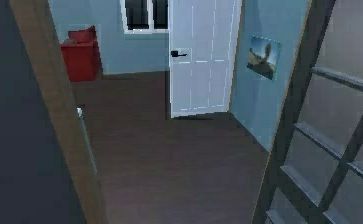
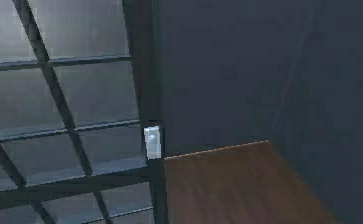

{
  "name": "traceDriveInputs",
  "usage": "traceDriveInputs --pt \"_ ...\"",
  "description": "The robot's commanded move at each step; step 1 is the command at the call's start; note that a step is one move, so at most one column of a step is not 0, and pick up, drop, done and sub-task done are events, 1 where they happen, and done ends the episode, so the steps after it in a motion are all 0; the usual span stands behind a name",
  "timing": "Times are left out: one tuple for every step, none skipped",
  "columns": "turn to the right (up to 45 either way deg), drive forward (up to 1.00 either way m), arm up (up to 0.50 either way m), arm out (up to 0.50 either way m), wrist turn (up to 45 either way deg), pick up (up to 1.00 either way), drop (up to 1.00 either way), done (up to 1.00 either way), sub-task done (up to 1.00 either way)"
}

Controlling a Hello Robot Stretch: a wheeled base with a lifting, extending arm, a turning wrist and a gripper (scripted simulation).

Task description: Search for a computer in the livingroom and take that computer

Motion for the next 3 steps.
traceDriveInputs --pt "0.0 0.9 0.0 0.0 0.0 0.0 0.0 0.0 0.0" --pt "-30.0 0.0 0.0 0.0 0.0 0.0 0.0 0.0 0.0" --pt "0.0 1.0 0.0 0.0 0.0 0.0 0.0 0.0 0.0"
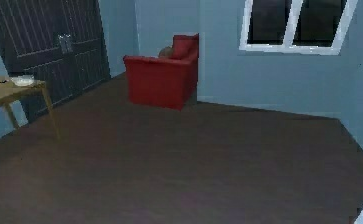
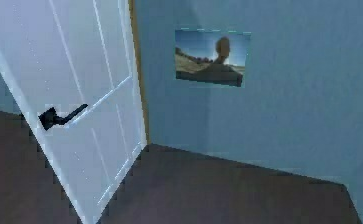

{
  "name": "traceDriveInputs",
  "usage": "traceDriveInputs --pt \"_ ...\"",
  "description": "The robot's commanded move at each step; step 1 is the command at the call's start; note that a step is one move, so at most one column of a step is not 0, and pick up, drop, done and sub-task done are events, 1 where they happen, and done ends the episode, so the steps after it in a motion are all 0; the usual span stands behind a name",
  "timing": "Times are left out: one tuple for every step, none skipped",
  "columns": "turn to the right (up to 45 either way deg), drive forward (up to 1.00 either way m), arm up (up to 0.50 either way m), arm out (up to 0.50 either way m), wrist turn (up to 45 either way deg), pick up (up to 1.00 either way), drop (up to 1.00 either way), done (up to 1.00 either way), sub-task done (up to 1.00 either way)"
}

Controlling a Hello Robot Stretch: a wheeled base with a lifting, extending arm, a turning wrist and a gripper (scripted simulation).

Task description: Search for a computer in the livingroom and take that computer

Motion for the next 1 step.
traceDriveInputs --pt "-21.0 0.0 0.0 0.0 0.0 0.0 0.0 0.0 0.0"
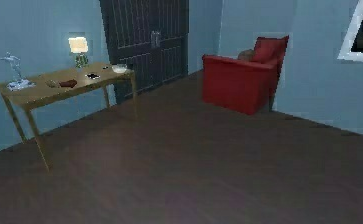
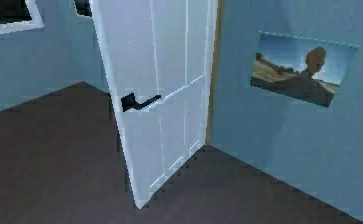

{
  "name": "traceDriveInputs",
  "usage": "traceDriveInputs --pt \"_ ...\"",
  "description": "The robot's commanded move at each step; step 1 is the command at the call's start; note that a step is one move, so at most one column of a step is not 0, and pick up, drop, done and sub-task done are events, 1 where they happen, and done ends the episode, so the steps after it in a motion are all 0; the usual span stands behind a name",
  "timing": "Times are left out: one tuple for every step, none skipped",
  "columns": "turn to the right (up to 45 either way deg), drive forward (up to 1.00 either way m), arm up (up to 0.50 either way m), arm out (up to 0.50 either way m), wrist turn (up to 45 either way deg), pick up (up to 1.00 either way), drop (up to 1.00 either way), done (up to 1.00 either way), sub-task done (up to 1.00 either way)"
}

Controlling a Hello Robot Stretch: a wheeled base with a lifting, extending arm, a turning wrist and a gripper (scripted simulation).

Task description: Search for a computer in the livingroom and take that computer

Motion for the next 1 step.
traceDriveInputs --pt "0.0 1.0 0.0 0.0 0.0 0.0 0.0 0.0 0.0"
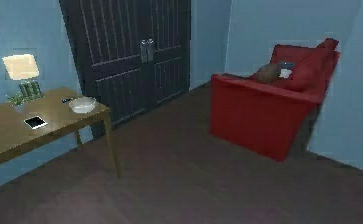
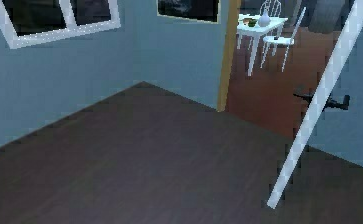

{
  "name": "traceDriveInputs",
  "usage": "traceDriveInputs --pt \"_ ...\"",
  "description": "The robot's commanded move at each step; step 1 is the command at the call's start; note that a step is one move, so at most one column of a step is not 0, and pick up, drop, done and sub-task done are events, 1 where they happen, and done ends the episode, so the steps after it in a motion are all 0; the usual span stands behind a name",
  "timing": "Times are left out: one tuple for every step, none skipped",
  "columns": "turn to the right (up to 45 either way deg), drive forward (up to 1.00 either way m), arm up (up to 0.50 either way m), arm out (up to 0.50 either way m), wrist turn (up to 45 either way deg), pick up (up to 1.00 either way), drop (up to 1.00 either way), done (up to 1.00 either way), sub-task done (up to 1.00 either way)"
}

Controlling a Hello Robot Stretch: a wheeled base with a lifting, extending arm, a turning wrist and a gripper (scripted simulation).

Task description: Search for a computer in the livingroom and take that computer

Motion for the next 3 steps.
traceDriveInputs --pt "-3.0 0.0 0.0 0.0 0.0 0.0 0.0 0.0 0.0" --pt "0.0 1.0 0.0 0.0 0.0 0.0 0.0 0.0 0.0" --pt "0.0 1.0 0.0 0.0 0.0 0.0 0.0 0.0 0.0"
